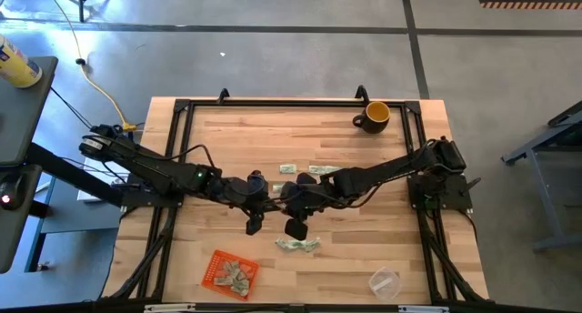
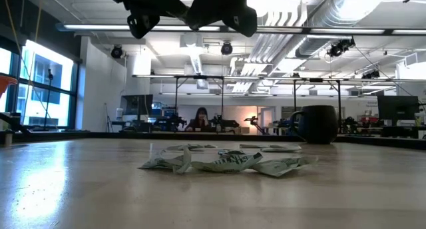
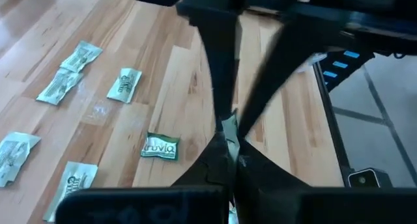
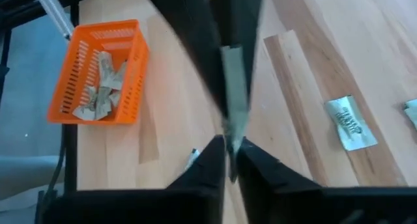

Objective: Pick and place items into bin
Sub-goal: Put the white stevia packet into the orange bin

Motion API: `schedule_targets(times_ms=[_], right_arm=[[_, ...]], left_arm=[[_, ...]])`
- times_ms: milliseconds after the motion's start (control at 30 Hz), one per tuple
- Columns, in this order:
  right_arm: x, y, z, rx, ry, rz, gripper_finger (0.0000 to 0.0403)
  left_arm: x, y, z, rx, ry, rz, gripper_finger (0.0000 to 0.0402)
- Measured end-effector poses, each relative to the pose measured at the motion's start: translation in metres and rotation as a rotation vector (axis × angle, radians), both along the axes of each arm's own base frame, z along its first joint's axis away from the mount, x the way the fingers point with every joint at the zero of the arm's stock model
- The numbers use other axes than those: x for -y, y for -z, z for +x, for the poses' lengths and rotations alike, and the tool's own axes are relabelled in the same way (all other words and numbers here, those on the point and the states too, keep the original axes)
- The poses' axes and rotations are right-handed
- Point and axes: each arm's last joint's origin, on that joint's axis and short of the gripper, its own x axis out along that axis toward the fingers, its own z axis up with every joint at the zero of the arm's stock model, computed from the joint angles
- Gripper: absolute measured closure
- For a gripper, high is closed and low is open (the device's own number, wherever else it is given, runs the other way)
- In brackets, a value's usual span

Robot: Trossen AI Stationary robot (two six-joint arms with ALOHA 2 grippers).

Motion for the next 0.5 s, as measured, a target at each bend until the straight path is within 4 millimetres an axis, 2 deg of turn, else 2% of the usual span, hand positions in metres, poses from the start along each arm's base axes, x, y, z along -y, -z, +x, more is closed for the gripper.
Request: schedule_targets(times_ms=[133,267,400,500], right_arm=[[-0.007,0.0,-0.002,-0.008,0.018,0.012,0.0294],[-0.016,-0.002,-0.013,-0.037,0.01,-0.055,0.0203],[-0.026,-0.002,-0.026,-0.104,0.02,-0.1,0.0136],[-0.029,0.002,-0.033,-0.183,0.028,-0.07,0.0114]], left_arm=[[-0.001,0.003,-0.002,-0.04,0.0,0.013,0.0366],[0.002,0.008,-0.007,-0.114,0.044,-0.014,0.0367],[0.018,0.0,-0.026,-0.165,0.159,-0.109,0.0367],[0.036,-0.005,-0.048,-0.235,0.209,-0.182,0.0367]])
